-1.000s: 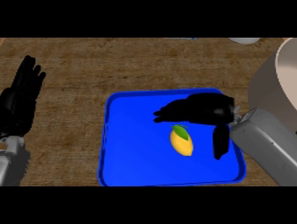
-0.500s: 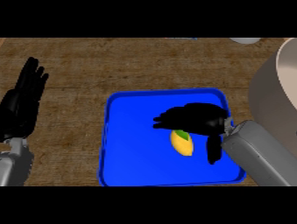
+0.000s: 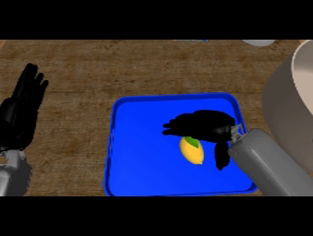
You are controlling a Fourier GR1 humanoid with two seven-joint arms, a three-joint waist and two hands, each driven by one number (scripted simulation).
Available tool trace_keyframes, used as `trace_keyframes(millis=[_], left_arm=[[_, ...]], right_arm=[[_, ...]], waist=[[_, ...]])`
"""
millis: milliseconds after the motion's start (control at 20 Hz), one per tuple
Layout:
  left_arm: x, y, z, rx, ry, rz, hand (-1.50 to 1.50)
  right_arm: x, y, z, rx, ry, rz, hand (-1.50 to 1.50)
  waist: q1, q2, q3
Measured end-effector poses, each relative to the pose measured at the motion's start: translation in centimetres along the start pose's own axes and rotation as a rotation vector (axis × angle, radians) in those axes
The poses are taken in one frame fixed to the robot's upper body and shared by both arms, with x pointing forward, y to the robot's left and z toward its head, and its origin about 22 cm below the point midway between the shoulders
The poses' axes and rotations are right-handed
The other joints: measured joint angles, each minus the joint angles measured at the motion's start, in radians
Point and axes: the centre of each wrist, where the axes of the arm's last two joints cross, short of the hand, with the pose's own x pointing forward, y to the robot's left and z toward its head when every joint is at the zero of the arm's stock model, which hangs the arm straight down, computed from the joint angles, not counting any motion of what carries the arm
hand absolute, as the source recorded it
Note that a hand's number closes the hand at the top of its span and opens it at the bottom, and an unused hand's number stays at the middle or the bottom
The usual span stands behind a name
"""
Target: Pick the lemon from the tray and place it in the pot
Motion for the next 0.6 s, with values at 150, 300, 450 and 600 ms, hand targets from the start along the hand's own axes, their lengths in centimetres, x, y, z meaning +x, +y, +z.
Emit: trace_keyframes(millis=[150, 300, 450, 600], left_arm=[[-0.1, 0.0, -0.3, -0.002, 0.002, -0.005, 0.0], [0.0, 0.3, -0.1, -0.005, 0.001, 0.002, 0.0], [-0.7, 0.0, 0.2, -0.007, -0.002, -0.002, 0.0], [-0.6, -0.6, -0.2, -0.005, -0.004, -0.001, 0.0]], right_arm=[[-0.5, 0.1, -0.8, 0.005, 0.017, 0.002, -1.5], [-0.5, 0.0, -1.4, 0.01, 0.023, 0.002, 1.5], [-0.8, 0.7, -1.9, 0.018, -0.018, 0.061, 1.5], [-1.3, 1.5, -2.0, 0.015, -0.056, 0.098, 1.5]], waist=[[0.0, 0.0, 0.0], [0.0, 0.0, 0.0], [0.003, 0.001, 0.0], [0.002, -0.001, -0.001]])
